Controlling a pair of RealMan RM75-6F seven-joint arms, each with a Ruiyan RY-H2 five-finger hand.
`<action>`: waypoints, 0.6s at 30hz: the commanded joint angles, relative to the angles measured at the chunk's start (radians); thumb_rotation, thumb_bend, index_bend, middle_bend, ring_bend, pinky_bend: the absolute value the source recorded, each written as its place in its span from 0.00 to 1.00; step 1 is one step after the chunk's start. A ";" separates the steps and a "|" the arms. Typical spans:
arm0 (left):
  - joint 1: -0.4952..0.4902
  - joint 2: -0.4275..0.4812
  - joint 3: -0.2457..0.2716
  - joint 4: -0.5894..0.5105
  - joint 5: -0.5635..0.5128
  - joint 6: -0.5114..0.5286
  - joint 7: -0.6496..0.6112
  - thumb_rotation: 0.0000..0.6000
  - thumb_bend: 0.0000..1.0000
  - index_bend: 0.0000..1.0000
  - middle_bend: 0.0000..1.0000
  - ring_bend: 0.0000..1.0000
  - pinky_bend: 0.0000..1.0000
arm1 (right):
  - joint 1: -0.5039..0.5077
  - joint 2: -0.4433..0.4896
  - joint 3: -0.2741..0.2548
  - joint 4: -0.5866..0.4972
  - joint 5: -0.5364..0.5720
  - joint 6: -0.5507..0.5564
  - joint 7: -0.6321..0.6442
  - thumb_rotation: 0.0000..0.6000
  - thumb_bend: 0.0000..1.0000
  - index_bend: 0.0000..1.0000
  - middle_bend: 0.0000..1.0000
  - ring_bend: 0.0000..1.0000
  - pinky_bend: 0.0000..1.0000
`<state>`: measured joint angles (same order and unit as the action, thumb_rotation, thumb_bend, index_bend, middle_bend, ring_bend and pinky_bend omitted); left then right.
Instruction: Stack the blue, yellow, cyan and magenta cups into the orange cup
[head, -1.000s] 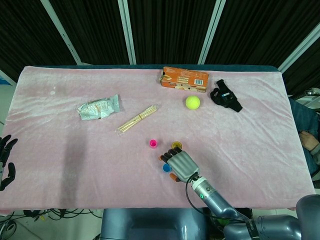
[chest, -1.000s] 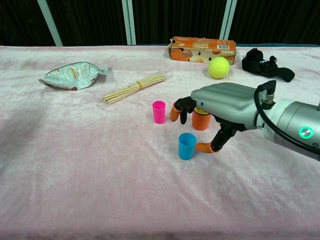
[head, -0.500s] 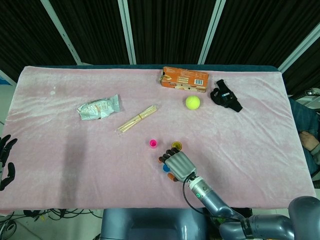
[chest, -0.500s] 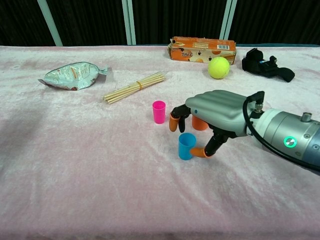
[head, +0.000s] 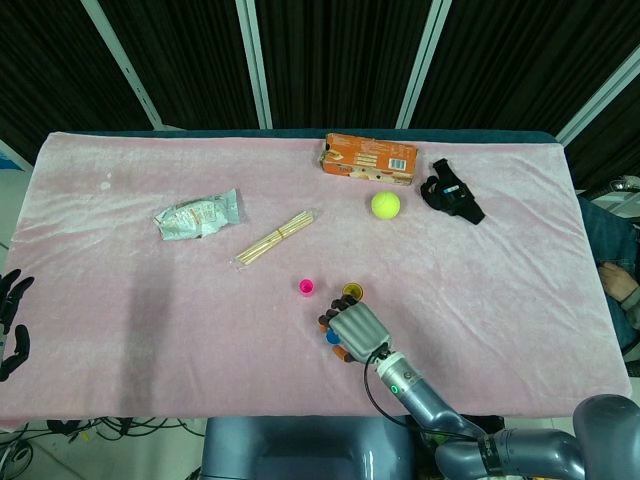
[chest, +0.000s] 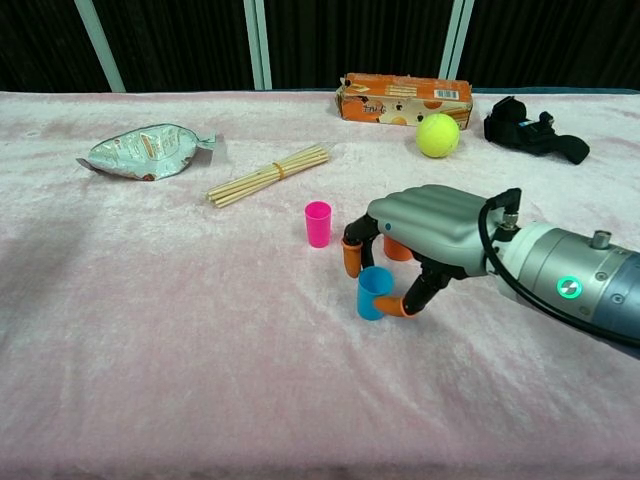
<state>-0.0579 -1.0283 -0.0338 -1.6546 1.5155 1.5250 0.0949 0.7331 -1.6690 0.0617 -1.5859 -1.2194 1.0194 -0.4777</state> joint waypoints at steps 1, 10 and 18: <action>0.000 0.000 0.000 0.000 0.000 0.000 0.000 1.00 0.71 0.09 0.03 0.00 0.01 | -0.001 -0.002 0.003 0.003 -0.002 -0.001 0.001 1.00 0.26 0.48 0.45 0.26 0.21; -0.001 0.000 0.000 0.000 0.000 -0.001 0.000 1.00 0.71 0.09 0.03 0.00 0.01 | -0.004 0.036 0.029 -0.038 -0.015 0.008 0.004 1.00 0.29 0.50 0.47 0.26 0.21; 0.000 0.000 0.001 0.000 0.003 0.000 0.001 1.00 0.71 0.09 0.03 0.00 0.01 | 0.016 0.119 0.082 -0.106 0.002 0.002 -0.019 1.00 0.29 0.51 0.47 0.26 0.21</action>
<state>-0.0581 -1.0287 -0.0330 -1.6548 1.5181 1.5249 0.0956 0.7413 -1.5631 0.1308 -1.6830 -1.2254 1.0250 -0.4885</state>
